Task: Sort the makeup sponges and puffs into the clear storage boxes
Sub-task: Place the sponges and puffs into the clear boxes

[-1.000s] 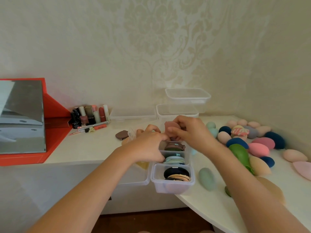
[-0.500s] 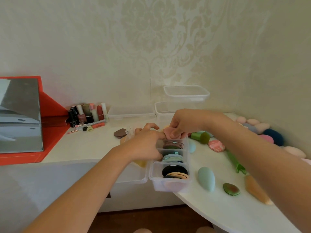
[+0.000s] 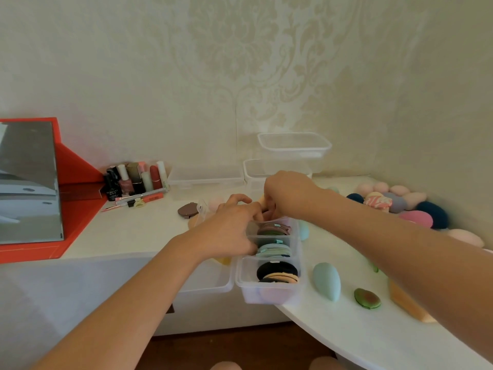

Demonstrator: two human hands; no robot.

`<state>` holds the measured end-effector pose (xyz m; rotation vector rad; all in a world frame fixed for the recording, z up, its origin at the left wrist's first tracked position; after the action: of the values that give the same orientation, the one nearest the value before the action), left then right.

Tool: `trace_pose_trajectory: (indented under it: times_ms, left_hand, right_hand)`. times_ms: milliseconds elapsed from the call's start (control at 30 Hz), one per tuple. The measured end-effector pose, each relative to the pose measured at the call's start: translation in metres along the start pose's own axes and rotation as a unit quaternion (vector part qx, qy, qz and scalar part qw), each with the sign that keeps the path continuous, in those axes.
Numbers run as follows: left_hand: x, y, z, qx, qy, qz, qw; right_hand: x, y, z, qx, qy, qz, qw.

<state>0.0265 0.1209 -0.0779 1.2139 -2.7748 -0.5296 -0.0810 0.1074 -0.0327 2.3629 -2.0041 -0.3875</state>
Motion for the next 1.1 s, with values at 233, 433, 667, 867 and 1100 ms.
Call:
trace_pose_trajectory:
  times_ms: [233,433,667,867,1100]
  left_hand:
    - [0.003,0.001,0.001,-0.003,0.01,0.029,1.0]
    - [0.005,-0.002,-0.001,-0.001,0.021,0.011,1.0]
    - [0.004,-0.003,0.0,-0.004,0.03,0.018,0.999]
    - [0.002,-0.002,-0.002,0.011,0.075,0.027,0.997]
    - [-0.01,0.006,-0.009,0.092,0.145,0.024,0.985]
  right_hand:
    - [0.001,-0.007,0.003,-0.055,0.013,-0.005,0.998]
    - [-0.002,-0.006,0.004,-0.075,-0.108,-0.043,0.99]
    - [0.003,-0.005,0.003,-0.03,-0.106,-0.051,0.993]
    - [-0.002,0.007,0.0,0.083,-0.062,-0.071,0.992]
    - [-0.049,0.036,-0.015,0.416,0.053,-0.131,0.898]
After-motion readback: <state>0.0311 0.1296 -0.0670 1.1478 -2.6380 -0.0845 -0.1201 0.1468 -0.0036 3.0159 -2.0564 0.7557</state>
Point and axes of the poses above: each hand's wrist, its own x-axis towards the middle knuckle, its own z-axis out of the palm, y = z × x, the point moved 5 cm from there along x, towards the middle knuckle, and after that the axes turned 12 degrees about -y, right-handed, at the moved point
